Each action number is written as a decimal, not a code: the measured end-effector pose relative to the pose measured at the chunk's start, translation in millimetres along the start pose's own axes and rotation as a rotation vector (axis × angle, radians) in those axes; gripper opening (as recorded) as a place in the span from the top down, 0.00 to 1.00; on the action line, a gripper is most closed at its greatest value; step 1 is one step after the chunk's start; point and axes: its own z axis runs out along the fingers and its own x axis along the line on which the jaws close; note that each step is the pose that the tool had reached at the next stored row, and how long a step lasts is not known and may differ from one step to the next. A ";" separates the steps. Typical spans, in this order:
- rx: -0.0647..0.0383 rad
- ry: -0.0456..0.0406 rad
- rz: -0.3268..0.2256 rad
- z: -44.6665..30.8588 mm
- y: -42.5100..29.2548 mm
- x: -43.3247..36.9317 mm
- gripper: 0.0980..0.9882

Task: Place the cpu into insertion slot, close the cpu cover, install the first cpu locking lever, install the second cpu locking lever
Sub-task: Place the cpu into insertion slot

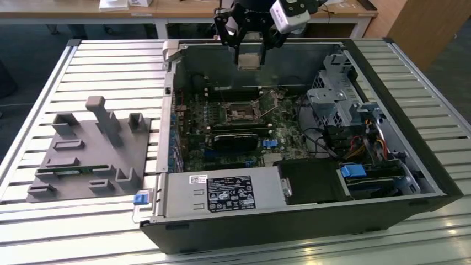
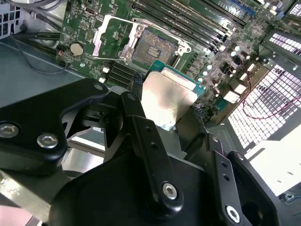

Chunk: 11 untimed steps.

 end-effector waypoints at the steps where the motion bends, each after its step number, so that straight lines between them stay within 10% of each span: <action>1: 0.000 -0.0002 0.002 0.0 0.0 0.0 0.51; 11: 0.000 -0.0016 0.018 0.2 0.3 0.0 0.51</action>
